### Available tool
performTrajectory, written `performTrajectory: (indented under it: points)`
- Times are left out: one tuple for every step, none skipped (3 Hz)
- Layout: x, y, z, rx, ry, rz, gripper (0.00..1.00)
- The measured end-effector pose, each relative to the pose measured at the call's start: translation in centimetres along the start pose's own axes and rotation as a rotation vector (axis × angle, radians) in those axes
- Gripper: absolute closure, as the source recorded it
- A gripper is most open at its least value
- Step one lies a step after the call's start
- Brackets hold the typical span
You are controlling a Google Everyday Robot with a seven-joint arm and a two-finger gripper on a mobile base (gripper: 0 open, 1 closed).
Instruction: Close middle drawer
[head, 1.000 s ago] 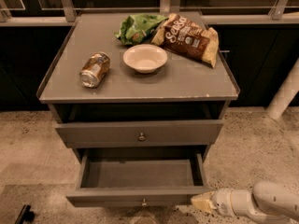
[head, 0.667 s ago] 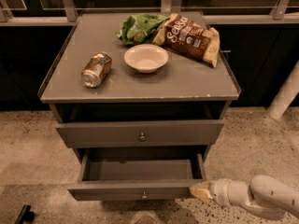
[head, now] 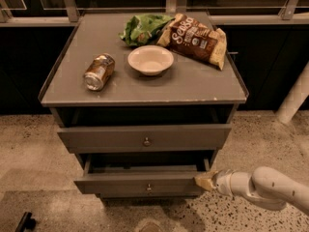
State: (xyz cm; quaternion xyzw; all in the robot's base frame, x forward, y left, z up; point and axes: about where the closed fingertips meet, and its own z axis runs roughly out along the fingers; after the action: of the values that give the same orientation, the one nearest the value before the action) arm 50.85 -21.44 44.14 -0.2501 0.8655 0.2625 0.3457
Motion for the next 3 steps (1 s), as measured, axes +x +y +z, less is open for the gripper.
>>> performTrajectory:
  points:
    - [-0.8, -0.2, 0.2, 0.008, -0.005, -0.013, 1.0]
    - [-7.4, -1.8, 1.1, 0.067, -0.039, -0.107, 1.0]
    - [-6.8, -1.6, 1.2, 0.071, -0.033, -0.1, 1.0]
